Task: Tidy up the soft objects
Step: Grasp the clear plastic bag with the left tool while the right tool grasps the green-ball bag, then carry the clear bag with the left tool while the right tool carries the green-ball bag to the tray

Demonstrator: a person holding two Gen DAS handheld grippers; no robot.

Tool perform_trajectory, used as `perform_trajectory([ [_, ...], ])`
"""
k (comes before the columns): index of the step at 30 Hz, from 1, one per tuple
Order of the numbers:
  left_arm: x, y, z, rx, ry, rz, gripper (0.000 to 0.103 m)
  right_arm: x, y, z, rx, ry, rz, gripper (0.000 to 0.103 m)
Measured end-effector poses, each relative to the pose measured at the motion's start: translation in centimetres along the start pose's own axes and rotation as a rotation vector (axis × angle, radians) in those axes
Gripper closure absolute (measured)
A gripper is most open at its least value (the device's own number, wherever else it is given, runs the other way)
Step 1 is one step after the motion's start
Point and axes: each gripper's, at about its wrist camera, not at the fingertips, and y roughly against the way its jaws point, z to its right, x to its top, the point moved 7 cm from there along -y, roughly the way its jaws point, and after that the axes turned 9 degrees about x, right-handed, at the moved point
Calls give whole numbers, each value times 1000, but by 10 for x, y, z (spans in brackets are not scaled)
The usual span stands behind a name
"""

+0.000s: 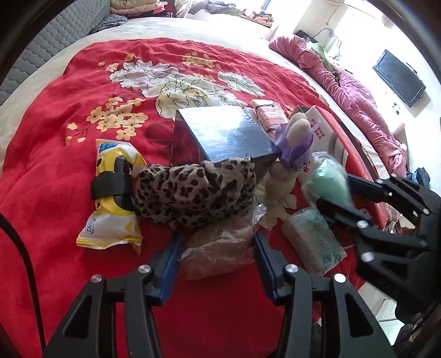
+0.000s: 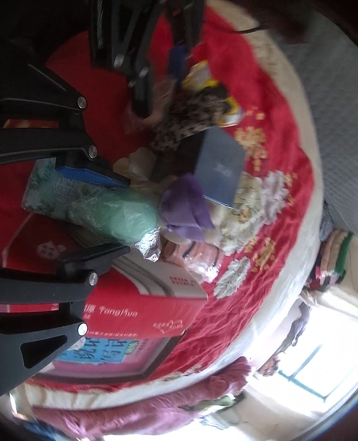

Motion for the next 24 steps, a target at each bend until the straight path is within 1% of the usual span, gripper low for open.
perform_trajectory([
  [3, -3, 5, -3, -7, 14, 1, 53, -1, 13, 2, 51, -65, 34, 62],
  [6, -5, 13, -5, -6, 17, 10, 53, -1, 21, 1, 75, -88, 55, 62],
  [17, -1, 61, -1, 38, 17, 93, 53, -5, 49, -9, 78, -93, 95, 62],
  [20, 2, 79, 4, 55, 8, 127, 53, -4, 63, -9, 74, -98, 118, 62],
  [24, 9, 108, 15, 66, 3, 180, 53, -1, 92, -5, 62, -108, 169, 62],
])
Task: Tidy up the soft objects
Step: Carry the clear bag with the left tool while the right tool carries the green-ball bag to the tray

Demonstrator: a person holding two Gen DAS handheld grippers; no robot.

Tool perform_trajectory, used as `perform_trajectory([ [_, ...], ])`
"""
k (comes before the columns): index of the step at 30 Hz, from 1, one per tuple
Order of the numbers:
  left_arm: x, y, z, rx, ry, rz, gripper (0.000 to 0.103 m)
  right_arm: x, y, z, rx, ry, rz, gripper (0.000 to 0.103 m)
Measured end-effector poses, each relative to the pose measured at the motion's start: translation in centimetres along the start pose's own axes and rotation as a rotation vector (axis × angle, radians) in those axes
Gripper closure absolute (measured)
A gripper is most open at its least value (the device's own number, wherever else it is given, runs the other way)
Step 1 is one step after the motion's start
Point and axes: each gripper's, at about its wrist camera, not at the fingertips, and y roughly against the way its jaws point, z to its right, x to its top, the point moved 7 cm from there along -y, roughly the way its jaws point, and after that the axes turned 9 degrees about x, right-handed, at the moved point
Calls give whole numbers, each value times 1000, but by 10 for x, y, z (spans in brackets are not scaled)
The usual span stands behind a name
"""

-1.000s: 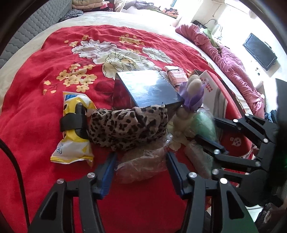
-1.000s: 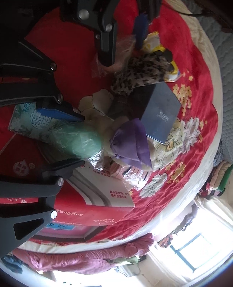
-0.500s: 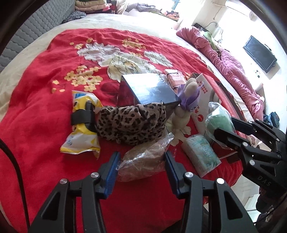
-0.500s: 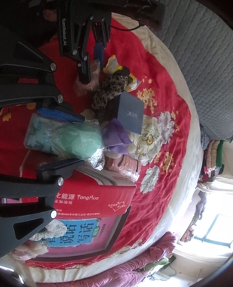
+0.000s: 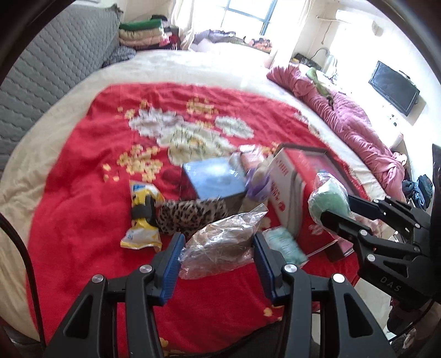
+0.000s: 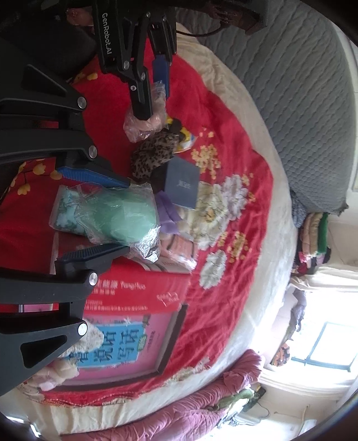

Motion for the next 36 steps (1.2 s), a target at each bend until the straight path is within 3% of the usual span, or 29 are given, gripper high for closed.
perform_trajectory([
  [10, 23, 65, 37, 60, -60, 122, 53, 16, 81, 17, -34, -44, 152, 62],
  [19, 39, 102, 81, 39, -120, 199, 53, 15, 141, 44, -81, -97, 251, 62],
  [26, 49, 106, 117, 12, -158, 220, 53, 5, 173, 77, -127, -154, 297, 62],
  [36, 53, 82, 174, -86, -192, 184, 53, -17, 197, 131, -201, -247, 327, 62],
])
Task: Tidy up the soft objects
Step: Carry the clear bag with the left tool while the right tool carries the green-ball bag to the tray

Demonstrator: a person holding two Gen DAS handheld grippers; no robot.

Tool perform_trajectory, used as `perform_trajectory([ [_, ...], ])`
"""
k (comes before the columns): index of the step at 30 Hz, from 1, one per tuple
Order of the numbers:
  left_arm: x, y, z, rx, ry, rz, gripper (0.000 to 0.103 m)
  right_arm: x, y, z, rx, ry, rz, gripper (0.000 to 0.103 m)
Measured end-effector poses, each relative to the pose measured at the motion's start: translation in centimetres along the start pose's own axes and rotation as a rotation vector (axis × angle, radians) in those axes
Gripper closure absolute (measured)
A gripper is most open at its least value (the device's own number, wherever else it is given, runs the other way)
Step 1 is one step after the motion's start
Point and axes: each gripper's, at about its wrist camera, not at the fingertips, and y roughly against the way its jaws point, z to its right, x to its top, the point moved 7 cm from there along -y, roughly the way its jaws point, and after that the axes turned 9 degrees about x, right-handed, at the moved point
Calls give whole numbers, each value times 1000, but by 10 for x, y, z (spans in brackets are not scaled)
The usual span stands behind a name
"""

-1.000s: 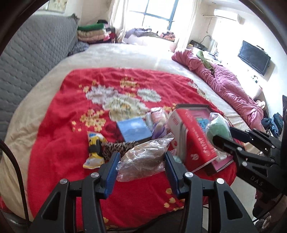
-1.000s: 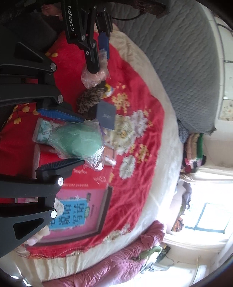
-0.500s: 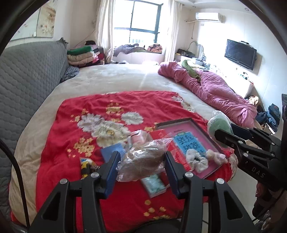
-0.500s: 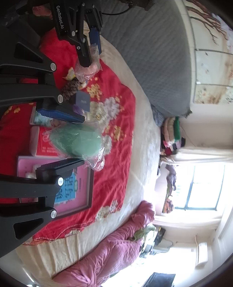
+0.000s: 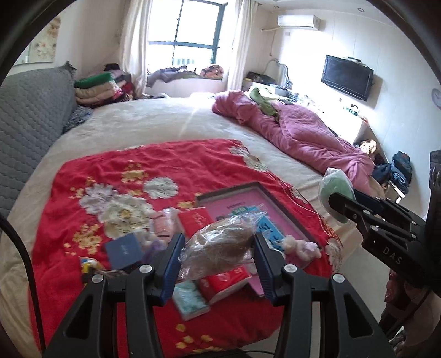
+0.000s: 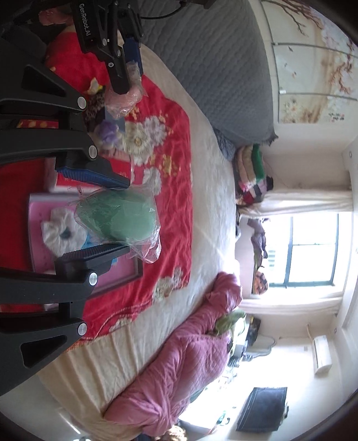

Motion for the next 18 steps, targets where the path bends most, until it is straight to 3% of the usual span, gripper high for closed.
perform_trajectory([
  [18, -2, -75, 72, -60, -82, -110, 53, -33, -14, 63, -56, -71, -54, 62],
])
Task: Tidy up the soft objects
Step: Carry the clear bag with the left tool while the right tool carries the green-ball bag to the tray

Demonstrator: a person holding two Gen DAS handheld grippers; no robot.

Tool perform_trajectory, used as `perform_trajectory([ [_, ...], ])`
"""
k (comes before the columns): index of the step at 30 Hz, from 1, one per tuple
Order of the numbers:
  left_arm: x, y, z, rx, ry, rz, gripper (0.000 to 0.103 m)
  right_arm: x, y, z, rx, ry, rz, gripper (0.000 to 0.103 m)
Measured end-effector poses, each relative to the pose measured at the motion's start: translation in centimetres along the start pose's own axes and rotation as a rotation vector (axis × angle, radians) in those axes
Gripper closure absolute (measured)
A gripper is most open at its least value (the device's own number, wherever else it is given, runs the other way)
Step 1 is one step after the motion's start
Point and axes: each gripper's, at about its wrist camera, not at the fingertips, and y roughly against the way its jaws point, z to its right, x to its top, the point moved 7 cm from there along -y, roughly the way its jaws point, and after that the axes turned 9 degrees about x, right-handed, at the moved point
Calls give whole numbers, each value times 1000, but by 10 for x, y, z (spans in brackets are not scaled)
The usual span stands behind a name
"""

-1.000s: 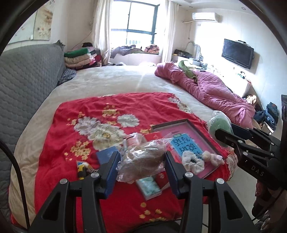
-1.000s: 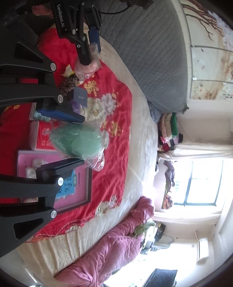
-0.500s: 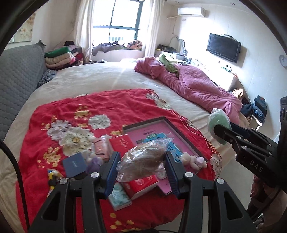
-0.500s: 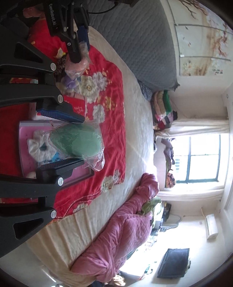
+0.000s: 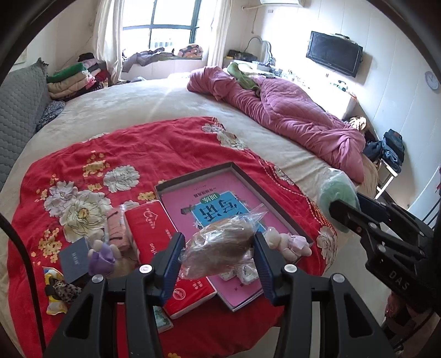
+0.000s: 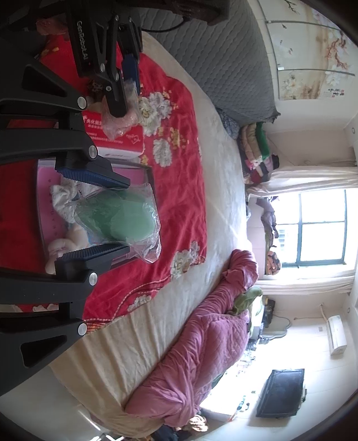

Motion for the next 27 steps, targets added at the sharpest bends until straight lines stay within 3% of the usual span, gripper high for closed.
perform_trajectory([
  [10, -10, -41, 9, -3, -9, -67, 53, -21, -19, 17, -6, -25, -38, 62],
  [27, -26, -95, 26, -1, -56, -161, 53, -75, -83, 27, 19, -23, -196, 62],
])
